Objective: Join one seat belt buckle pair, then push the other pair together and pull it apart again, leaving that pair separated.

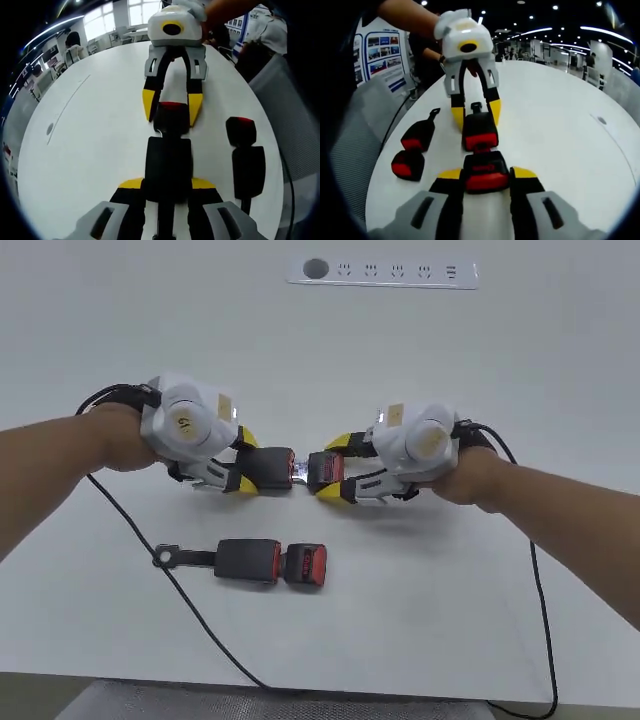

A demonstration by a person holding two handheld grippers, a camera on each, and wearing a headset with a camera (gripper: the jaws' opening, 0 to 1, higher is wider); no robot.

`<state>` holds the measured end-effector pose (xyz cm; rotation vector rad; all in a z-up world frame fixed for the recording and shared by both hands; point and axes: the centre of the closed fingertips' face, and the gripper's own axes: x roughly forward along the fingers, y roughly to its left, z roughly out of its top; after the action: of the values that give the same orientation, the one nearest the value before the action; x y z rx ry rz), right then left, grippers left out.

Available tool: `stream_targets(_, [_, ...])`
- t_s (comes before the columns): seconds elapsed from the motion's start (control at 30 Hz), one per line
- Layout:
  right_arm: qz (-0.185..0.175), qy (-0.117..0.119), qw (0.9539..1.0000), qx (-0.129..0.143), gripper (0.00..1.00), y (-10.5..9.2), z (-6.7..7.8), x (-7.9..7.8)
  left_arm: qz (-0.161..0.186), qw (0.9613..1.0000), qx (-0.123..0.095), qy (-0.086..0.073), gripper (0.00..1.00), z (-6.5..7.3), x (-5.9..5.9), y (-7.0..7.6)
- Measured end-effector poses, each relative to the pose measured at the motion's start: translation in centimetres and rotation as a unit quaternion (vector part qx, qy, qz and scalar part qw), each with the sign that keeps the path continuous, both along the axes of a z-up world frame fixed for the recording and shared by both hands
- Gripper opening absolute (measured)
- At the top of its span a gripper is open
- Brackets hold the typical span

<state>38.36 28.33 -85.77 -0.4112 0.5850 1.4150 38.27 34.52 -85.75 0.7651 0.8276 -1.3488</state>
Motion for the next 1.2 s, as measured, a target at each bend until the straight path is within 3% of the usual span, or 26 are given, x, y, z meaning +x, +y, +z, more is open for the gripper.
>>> stream_targets(0.1, [-0.002,0.0,1.0,0.0,0.36,0.87,0.18,-0.06,-0.002,1.0,0.003,0.001,0.33,-0.03,-0.02,0.02])
stream_targets(1.2, [-0.015,-0.005,0.9992,-0.035,0.36,1.03,-0.42,0.27,-0.009,1.0,0.001,-0.001,0.33,0.04,-0.2,0.0])
